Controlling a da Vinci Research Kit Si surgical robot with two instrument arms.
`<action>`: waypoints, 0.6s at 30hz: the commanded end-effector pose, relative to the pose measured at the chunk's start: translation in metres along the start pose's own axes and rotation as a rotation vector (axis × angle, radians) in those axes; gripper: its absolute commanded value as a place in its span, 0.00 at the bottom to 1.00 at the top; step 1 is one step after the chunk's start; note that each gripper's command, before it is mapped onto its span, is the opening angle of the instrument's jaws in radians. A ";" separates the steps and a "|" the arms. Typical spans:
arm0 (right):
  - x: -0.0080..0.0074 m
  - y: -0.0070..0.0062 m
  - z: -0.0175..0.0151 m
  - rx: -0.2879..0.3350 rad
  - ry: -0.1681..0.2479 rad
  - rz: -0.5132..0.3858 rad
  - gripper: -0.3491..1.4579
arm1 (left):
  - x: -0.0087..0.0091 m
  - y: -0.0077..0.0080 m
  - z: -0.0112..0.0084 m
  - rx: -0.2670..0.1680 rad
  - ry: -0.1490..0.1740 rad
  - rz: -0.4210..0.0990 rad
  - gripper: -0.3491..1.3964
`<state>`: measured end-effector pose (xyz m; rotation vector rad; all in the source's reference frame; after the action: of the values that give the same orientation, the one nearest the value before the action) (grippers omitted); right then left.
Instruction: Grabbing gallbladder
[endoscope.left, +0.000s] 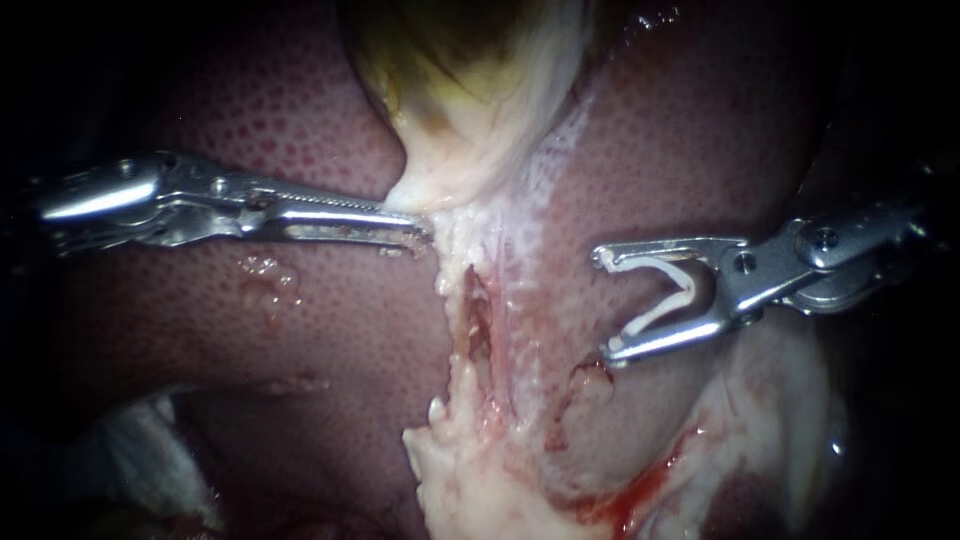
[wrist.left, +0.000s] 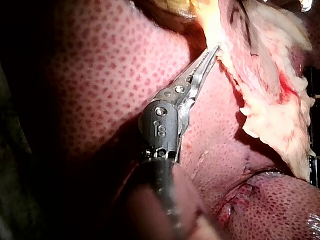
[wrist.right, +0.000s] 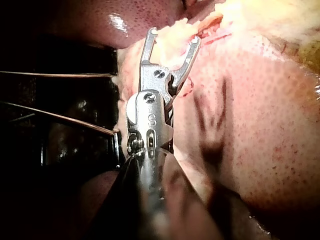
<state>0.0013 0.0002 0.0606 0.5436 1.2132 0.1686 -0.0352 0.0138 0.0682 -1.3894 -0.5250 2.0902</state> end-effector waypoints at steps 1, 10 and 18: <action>0.0000 0.0000 0.0000 0.000 0.000 0.000 0.53 | 0.0004 0.0000 -0.0005 -0.005 0.000 -0.003 0.00; 0.0000 0.0000 0.0000 0.000 0.000 0.006 0.53 | 0.0040 -0.0006 -0.0056 0.017 0.035 -0.014 0.00; -0.0001 0.0000 0.0000 0.000 0.000 0.012 0.53 | 0.0040 -0.0006 -0.0061 0.024 0.040 -0.010 0.00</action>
<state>0.0012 0.0002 0.0607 0.5505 1.2103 0.1787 -0.0305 0.0170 0.0633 -1.4087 -0.4883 2.0492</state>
